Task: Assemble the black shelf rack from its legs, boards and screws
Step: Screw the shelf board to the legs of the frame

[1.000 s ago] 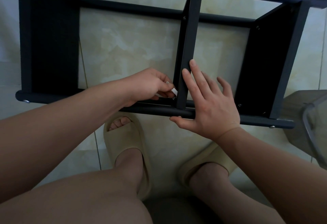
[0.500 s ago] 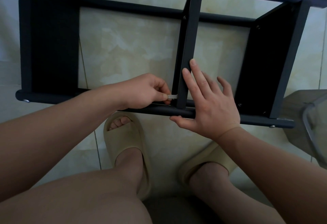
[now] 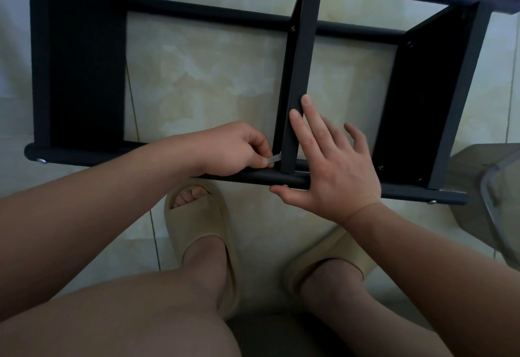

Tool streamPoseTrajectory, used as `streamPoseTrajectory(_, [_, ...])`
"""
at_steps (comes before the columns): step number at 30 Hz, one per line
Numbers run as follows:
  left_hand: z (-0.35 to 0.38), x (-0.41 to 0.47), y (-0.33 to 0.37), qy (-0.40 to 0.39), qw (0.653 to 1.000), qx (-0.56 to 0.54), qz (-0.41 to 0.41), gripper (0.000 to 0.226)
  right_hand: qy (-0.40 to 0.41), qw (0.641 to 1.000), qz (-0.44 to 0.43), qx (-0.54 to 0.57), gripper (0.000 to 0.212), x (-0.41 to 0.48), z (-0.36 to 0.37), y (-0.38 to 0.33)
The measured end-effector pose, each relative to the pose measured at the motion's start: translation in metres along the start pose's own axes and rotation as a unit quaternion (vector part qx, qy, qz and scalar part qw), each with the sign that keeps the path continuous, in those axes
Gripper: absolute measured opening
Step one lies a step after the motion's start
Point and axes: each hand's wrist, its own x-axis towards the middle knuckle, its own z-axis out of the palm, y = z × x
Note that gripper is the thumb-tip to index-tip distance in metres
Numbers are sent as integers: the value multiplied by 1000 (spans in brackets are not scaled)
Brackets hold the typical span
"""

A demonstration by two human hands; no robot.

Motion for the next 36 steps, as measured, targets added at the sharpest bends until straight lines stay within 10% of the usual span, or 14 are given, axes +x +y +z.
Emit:
streamPoseTrajectory(11, [-13,3,8,88,964,199,153,9,11,1000,-2,4,109,0,1,0])
streamPoseTrajectory(20, [1,7,10,76,972,-224,4,12,8,1000,-1,8,108,0,0,-1])
streamPoseTrajectory(36, [4,7,18,103,974,-200,7,16,5,1000,3,1,107,1,0,-1])
